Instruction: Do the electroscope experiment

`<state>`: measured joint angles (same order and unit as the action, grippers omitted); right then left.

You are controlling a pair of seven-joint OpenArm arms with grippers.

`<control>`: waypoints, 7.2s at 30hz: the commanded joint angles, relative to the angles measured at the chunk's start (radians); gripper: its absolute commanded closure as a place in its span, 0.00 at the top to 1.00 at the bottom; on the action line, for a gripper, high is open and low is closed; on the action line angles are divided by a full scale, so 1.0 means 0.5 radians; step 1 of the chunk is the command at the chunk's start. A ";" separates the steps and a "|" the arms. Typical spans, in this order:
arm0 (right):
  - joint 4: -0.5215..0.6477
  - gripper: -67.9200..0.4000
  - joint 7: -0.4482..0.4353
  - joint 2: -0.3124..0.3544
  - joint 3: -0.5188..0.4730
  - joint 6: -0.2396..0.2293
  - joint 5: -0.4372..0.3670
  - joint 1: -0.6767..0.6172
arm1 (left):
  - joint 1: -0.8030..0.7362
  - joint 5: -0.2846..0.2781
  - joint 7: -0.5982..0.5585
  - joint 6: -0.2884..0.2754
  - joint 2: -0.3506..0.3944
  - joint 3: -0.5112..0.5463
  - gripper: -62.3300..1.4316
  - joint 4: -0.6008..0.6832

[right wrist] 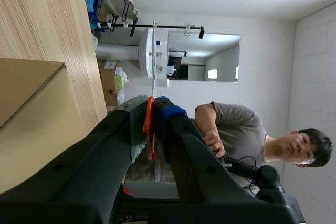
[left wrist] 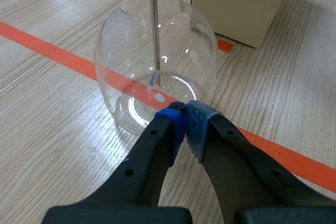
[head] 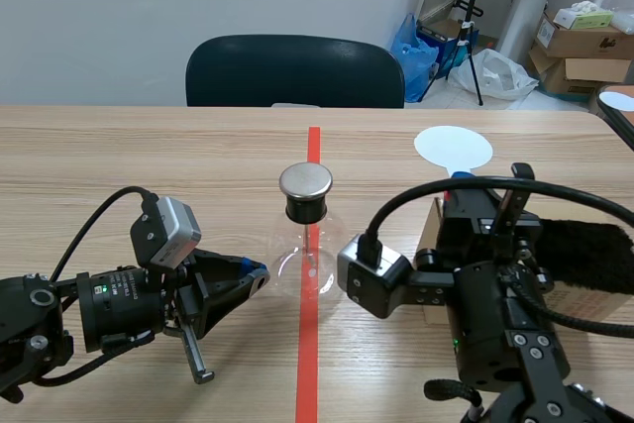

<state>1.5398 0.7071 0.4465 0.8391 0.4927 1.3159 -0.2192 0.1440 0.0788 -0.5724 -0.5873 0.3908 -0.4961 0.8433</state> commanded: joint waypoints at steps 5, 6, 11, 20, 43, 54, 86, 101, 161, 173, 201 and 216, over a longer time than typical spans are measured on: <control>0.008 0.02 -0.111 0.021 -0.018 0.021 0.014 0.034 | 0.000 -0.021 -0.023 -0.004 0.007 0.017 0.07 0.039; 0.008 0.02 -0.146 0.021 -0.018 0.021 0.014 0.034 | 0.000 -0.021 -0.023 -0.004 0.007 0.017 0.07 0.039; 0.008 0.02 -0.381 0.021 -0.018 0.021 0.014 0.034 | 0.000 -0.021 -0.023 -0.004 0.007 0.017 0.07 0.039; 0.008 0.02 -0.777 0.021 -0.018 0.021 0.014 0.034 | 0.000 -0.021 -0.023 -0.004 0.007 0.017 0.07 0.039; 0.008 0.02 -1.062 0.021 -0.018 0.021 0.014 0.034 | 0.000 -0.021 -0.023 -0.004 0.007 0.017 0.07 0.039; 0.008 0.02 -1.062 0.021 -0.018 0.021 0.014 0.034 | 0.000 -0.021 -0.023 -0.004 0.007 0.017 0.07 0.039; 0.008 0.02 -1.061 0.021 -0.018 0.021 0.014 0.034 | 0.000 -0.021 -0.023 -0.004 0.007 0.017 0.07 0.039; 0.008 0.02 -1.061 0.021 -0.018 0.021 0.014 0.034 | 0.000 -0.021 -0.023 -0.004 0.008 0.017 0.07 0.039; 0.008 0.02 -1.061 0.021 -0.018 0.021 0.014 0.034 | 0.000 -0.021 -0.023 -0.004 0.007 0.017 0.07 0.039; 0.008 0.02 -0.885 0.021 -0.018 0.021 0.014 0.034 | 0.000 -0.021 -0.023 -0.004 0.007 0.017 0.07 0.039; 0.008 0.02 -0.061 0.021 -0.018 0.021 0.014 0.034 | 0.000 -0.021 -0.022 -0.004 0.007 0.017 0.07 0.039; 0.008 0.02 -0.233 0.021 -0.018 0.021 0.014 0.034 | 0.000 -0.021 -0.022 -0.004 0.007 0.017 0.07 0.039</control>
<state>1.5398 0.5938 0.4465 0.8391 0.4927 1.3163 -0.2192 0.1440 0.0788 -0.5724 -0.5873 0.3908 -0.4961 0.8433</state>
